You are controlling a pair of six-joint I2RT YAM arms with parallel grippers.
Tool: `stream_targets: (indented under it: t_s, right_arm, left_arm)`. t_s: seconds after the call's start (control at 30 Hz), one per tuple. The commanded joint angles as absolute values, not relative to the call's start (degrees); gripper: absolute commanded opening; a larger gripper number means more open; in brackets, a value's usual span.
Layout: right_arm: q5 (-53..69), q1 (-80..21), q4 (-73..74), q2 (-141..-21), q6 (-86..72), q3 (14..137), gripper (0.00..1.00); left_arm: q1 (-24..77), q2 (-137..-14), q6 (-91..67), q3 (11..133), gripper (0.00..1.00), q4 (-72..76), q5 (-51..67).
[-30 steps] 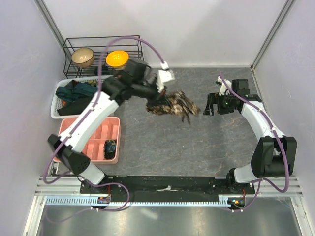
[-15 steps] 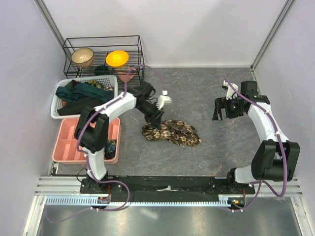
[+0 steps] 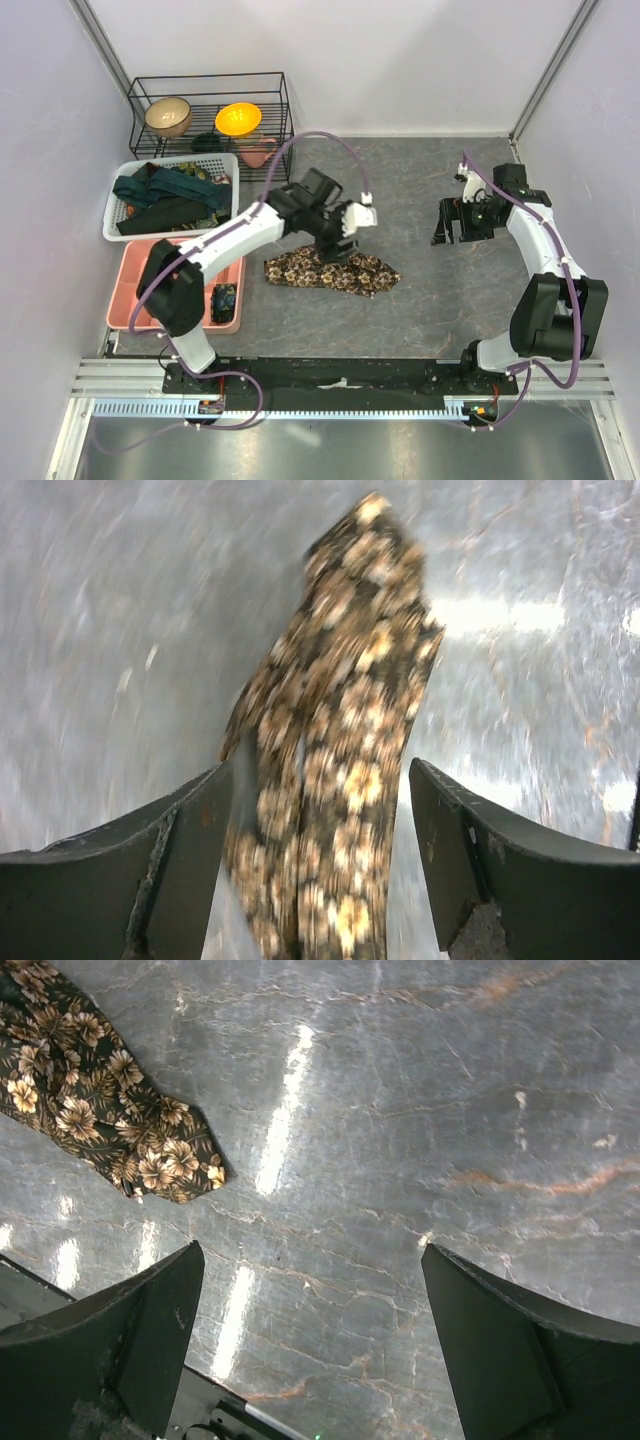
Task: Roll the ties
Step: Place the tie at the center of the board, then flatten out the tie at the center of the board.
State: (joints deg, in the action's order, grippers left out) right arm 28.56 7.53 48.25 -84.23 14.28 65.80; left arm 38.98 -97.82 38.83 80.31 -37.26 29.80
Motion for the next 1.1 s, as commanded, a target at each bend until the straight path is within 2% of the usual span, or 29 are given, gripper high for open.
stream_targets:
  t_s: [0.0,0.17,0.23,0.3,0.33,0.37,0.47,0.57,0.73,0.93,1.07]
  right_arm:
    - [31.9,11.2,51.0,-83.5,14.4,68.6,0.98]
    - [33.7,13.8,53.0,-84.2,15.1,69.2,0.98]
    - [33.3,14.2,53.2,-84.1,15.4,69.1,0.98]
    - [33.0,14.2,53.0,-83.7,16.2,68.6,0.98]
    - [33.0,14.2,53.0,-83.6,16.4,68.5,0.98]
    - [33.0,14.2,52.9,-83.5,17.1,68.0,0.98]
    - [34.2,14.2,52.0,-83.0,18.6,66.6,0.98]
    - [33.4,12.3,48.4,-81.3,19.3,64.3,0.95]
    - [27.3,0.4,39.3,-79.3,19.1,59.3,0.86]
    - [18.5,-19.7,28.5,-81.1,19.4,55.6,0.76]
    - [9.7,-35.6,21.8,-86.3,21.4,54.8,0.72]
  left_arm:
    - [44.0,-105.0,43.9,84.0,0.77,-31.6,23.5]
    - [48.3,-112.7,45.3,89.7,0.76,-31.6,18.4]
    - [49.5,-115.8,47.0,91.1,0.73,-33.0,15.2]
    - [50.2,-117.0,47.2,92.5,0.65,-34.4,14.4]
    - [50.1,-117.0,46.7,92.5,0.56,-34.9,14.4]
    - [49.8,-116.5,46.5,92.3,0.31,-35.1,14.5]
    - [47.4,-112.1,42.7,91.4,0.04,-34.8,15.6]
    - [41.8,-104.5,37.4,89.4,0.02,-35.2,20.4]
    - [27.3,-93.6,27.8,85.3,0.02,-36.6,24.3]
    - [11.3,-82.3,20.2,76.3,0.02,-38.3,23.0]
    - [5.7,-77.8,17.6,72.1,0.02,-38.4,22.6]
